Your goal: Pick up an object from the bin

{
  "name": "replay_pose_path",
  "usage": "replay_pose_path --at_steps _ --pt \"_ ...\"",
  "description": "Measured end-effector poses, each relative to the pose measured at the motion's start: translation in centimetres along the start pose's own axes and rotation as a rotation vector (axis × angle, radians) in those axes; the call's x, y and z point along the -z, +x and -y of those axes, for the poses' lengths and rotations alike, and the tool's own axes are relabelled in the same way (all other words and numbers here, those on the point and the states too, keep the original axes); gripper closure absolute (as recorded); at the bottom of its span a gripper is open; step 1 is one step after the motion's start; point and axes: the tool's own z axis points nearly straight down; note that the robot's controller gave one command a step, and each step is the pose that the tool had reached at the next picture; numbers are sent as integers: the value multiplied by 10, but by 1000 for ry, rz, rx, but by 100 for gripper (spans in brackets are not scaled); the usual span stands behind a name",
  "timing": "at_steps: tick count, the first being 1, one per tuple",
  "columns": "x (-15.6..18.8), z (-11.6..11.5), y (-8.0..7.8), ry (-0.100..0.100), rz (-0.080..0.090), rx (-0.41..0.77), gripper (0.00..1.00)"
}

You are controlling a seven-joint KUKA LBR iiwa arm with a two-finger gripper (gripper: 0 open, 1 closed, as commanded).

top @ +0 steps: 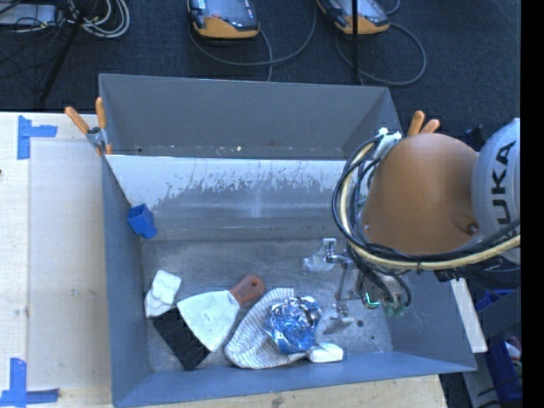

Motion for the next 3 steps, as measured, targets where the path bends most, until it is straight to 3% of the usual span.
replay_pose_path --at_steps 1,2,3 --pt "4 0 -1 0 8 -1 0" --pt "-141 -1 -12 3 11 146 100" --pt "-141 -1 -12 3 11 145 100"
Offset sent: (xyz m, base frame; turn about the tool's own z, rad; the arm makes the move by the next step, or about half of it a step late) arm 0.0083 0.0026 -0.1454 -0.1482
